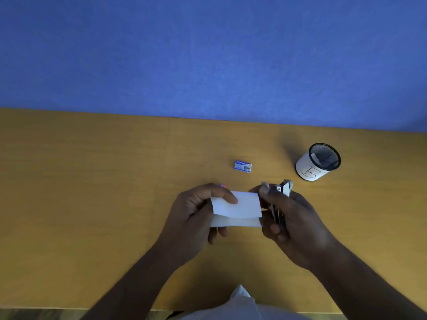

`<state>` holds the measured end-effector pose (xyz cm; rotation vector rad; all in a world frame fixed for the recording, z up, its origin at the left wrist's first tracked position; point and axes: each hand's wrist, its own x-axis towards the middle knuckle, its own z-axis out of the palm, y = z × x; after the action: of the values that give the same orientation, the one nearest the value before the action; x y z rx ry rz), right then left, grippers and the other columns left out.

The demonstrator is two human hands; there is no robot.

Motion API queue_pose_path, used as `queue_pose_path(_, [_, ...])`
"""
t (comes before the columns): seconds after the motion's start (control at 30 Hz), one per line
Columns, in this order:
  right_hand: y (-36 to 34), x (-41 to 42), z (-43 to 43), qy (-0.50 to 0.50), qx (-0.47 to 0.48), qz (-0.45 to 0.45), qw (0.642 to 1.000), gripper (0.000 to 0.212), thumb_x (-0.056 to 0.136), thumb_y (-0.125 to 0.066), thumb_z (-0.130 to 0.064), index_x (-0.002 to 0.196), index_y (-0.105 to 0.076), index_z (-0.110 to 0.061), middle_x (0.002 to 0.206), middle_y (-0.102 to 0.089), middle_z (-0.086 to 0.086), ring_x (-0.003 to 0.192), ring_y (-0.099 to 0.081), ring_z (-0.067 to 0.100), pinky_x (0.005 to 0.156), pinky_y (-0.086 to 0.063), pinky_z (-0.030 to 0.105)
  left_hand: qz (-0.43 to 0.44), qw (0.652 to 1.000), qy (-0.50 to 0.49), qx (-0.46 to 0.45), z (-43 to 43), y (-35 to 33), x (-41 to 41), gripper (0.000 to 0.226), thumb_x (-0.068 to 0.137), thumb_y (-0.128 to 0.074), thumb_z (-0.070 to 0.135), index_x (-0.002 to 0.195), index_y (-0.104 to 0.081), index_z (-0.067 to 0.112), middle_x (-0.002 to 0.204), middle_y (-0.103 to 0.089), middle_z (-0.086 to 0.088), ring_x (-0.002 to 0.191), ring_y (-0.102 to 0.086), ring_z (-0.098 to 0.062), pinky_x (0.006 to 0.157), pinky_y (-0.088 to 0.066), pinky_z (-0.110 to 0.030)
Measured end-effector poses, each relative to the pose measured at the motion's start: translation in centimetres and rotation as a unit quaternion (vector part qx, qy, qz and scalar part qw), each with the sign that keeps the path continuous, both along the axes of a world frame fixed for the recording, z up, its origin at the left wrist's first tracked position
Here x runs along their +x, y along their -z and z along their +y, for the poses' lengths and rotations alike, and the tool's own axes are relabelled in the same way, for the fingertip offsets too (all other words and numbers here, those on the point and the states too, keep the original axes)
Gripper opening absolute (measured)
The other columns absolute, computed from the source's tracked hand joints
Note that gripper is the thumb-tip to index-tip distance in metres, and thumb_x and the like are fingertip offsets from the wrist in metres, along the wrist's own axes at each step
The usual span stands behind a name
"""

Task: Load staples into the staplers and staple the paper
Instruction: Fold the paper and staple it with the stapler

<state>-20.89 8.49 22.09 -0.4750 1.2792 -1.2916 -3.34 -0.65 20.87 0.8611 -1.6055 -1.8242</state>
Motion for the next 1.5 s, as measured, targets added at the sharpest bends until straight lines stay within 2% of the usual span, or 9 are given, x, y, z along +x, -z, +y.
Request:
queue_pose_path(0.1, [-0.4, 0.1, -0.1, -0.02, 0.014, 0.02, 1.0, 0.043, 0.082, -0.073, -0.042, 0.096, -0.071, -0.001, 0.056, -0.05, 0.001, 0.039, -0.035, 0.008, 0.038, -0.026, 0.019, -0.025, 0.999, 0.007, -0.035, 0.0, -0.4, 0.0, 0.036, 0.083, -0.042, 0.016, 0.082, -0.076, 0.029, 0.08, -0.069, 0.005, 0.046, -0.06, -0.014, 0.038, -0.04, -0.023])
queue_pose_path(0.2, [-0.4, 0.3, -0.2, -0.037, 0.017, 0.074, 0.996, 0.029, 0.07, -0.085, -0.027, 0.088, -0.074, -0.006, 0.051, -0.04, 0.002, 0.041, -0.033, 0.01, 0.038, -0.027, 0.02, -0.03, 0.998, 0.01, -0.047, -0.1, -0.8, 0.0, 0.038, 0.088, -0.044, 0.013, 0.093, -0.077, 0.031, 0.082, -0.071, -0.002, 0.05, -0.061, -0.015, 0.041, -0.042, -0.023])
queue_pose_path(0.33, [-0.5, 0.2, 0.0, -0.025, -0.014, 0.057, 0.998, 0.017, 0.072, -0.079, -0.012, 0.084, -0.07, -0.005, 0.052, -0.039, 0.001, 0.042, -0.028, 0.012, 0.04, -0.025, 0.021, 0.003, 0.999, -0.025, 0.035, -0.2, -1.3, -0.2, 0.033, 0.088, -0.052, 0.043, 0.109, -0.074, 0.03, 0.082, -0.062, -0.027, 0.062, -0.06, -0.026, 0.048, -0.05, -0.03])
queue_pose_path(0.5, [-0.7, 0.0, 0.0, -0.004, -0.006, 0.064, 0.998, 0.033, 0.061, -0.088, -0.003, 0.088, -0.072, -0.016, 0.058, -0.044, 0.004, 0.041, -0.038, 0.009, 0.039, -0.032, 0.021, -0.047, 0.996, -0.066, 0.027, 0.2, -1.4, -0.5, 0.021, 0.073, -0.083, 0.036, 0.087, -0.078, 0.02, 0.077, -0.076, -0.007, 0.067, -0.072, -0.016, 0.049, -0.053, -0.024])
queue_pose_path(0.67, [-1.2, 0.1, -0.3, 0.017, -0.003, 0.079, 0.997, 0.022, 0.068, -0.085, -0.018, 0.086, -0.073, -0.021, 0.053, -0.046, -0.004, 0.041, -0.035, 0.009, 0.04, -0.031, 0.021, -0.034, 0.996, -0.08, 0.018, 0.3, -1.4, -0.7, 0.017, 0.069, -0.083, 0.027, 0.084, -0.077, 0.021, 0.073, -0.077, -0.006, 0.064, -0.072, -0.018, 0.049, -0.051, -0.023])
queue_pose_path(0.83, [-2.0, 0.4, -0.5, 0.028, -0.021, 0.115, 0.993, 0.032, 0.055, -0.09, -0.033, 0.081, -0.072, -0.025, 0.056, -0.059, -0.002, 0.04, -0.042, 0.005, 0.04, -0.031, 0.023, -0.028, 0.996, -0.086, -0.007, 0.5, -1.6, -0.8, 0.023, 0.066, -0.085, 0.034, 0.085, -0.078, 0.024, 0.072, -0.076, -0.009, 0.071, -0.071, -0.033, 0.059, -0.056, -0.042])
queue_pose_path(1.03, [-2.7, 0.6, -0.6, 0.043, -0.05, 0.127, 0.99, 0.03, 0.055, -0.091, -0.024, 0.077, -0.071, -0.028, 0.06, -0.064, 0.003, 0.042, -0.042, 0.008, 0.039, -0.032, 0.021, 0.009, 0.996, -0.089, -0.008, 0.5, -1.8, -1.0, 0.015, 0.078, -0.076, 0.028, 0.067, -0.073, 0.017, 0.059, -0.065, 0.009, 0.061, -0.057, -0.002, 0.061, -0.046, -0.018])
queue_pose_path(1.33, [-2.5, 0.5, -0.5, 0.079, -0.048, 0.146, 0.985, 0.009, 0.071, -0.079, -0.02, 0.073, -0.07, -0.022, 0.056, -0.056, 0.002, 0.046, -0.048, 0.01, 0.039, -0.033, 0.021, 0.011, 0.993, -0.117, -0.026, -0.3, -2.2, -0.9, 0.023, 0.078, -0.077, 0.035, 0.073, -0.073, 0.013, 0.073, -0.069, -0.023, 0.069, -0.062, -0.037, 0.063, -0.05, -0.045])
queue_pose_path(1.5, [-2.1, 1.1, -0.6, 0.16, -0.045, 0.116, 0.979, 0.018, 0.065, -0.079, -0.023, 0.074, -0.065, -0.017, 0.055, -0.059, 0.0, 0.05, -0.054, 0.01, 0.041, -0.036, 0.021, 0.047, 0.973, -0.168, 0.154, 1.5, -1.7, -1.8, 0.025, 0.073, -0.083, 0.04, 0.084, -0.075, 0.019, 0.078, -0.072, -0.003, 0.067, -0.062, -0.009, 0.053, -0.05, -0.022])
